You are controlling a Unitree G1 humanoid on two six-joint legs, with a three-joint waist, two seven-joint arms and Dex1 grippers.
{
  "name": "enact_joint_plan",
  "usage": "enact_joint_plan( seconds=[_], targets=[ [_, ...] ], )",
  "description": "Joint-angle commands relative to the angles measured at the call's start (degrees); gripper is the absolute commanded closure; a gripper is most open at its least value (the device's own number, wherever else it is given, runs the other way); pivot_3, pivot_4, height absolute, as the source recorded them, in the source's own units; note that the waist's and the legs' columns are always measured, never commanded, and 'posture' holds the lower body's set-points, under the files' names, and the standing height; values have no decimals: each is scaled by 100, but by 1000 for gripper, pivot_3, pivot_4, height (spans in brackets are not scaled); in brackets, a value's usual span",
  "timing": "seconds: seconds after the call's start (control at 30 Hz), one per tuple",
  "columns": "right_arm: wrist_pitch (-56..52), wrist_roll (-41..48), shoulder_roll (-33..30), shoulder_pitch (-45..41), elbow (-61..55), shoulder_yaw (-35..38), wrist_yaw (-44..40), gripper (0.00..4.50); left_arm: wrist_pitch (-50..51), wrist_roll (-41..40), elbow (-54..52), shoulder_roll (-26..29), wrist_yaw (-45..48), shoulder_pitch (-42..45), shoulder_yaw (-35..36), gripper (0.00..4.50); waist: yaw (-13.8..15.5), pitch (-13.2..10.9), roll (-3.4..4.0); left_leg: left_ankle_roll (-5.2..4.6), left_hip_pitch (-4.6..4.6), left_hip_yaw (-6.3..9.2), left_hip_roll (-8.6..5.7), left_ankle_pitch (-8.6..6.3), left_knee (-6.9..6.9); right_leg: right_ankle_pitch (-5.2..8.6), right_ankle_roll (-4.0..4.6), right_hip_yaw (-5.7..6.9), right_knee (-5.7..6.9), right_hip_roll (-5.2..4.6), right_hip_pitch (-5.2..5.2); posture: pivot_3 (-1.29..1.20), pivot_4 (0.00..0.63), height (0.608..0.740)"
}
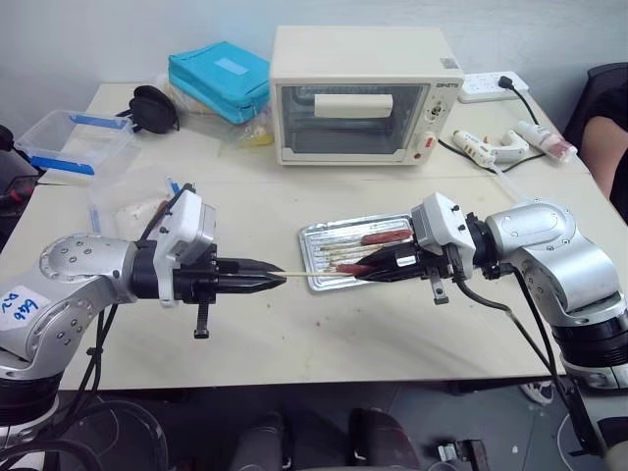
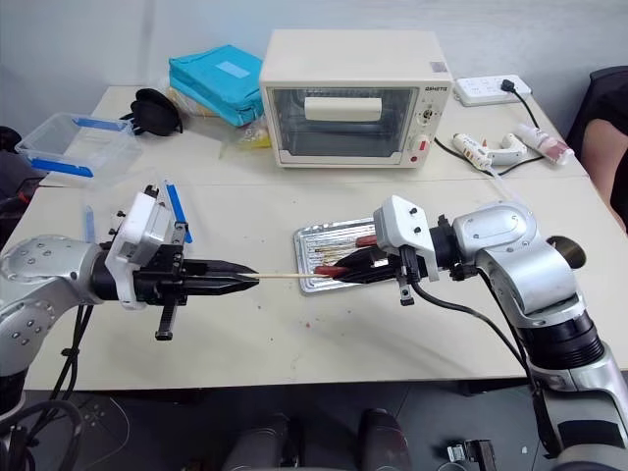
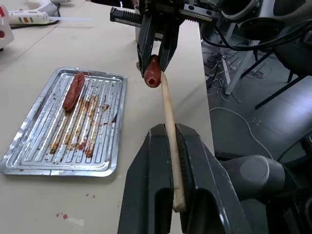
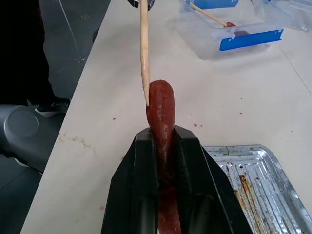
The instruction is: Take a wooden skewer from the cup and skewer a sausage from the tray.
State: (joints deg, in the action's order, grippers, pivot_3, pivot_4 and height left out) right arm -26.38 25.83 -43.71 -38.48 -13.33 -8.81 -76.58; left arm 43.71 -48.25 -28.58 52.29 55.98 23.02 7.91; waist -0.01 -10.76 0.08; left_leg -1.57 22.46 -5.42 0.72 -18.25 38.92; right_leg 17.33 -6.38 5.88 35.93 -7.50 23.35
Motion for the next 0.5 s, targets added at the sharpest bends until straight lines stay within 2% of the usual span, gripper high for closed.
enact_joint_plan(
  seconds=[0.03, 0.5],
  targets=[
    [49, 92, -101, -48, -144, 167, -45, 4287, -88, 44, 1, 85, 42, -10, 159, 4500, -1, 0, 0, 0, 0, 0, 0, 0, 0, 0, 0, 0, 0, 0, 0, 0, 150, 740],
    [100, 101, -257, 19, -69, 275, -117, 4287, -99, 74, 109, 349, 213, -121, 400, 4500, -1, 0, 0, 0, 0, 0, 1, 0, 0, 0, 0, 0, 0, 0, 0, 0, 150, 740]
  ],
)
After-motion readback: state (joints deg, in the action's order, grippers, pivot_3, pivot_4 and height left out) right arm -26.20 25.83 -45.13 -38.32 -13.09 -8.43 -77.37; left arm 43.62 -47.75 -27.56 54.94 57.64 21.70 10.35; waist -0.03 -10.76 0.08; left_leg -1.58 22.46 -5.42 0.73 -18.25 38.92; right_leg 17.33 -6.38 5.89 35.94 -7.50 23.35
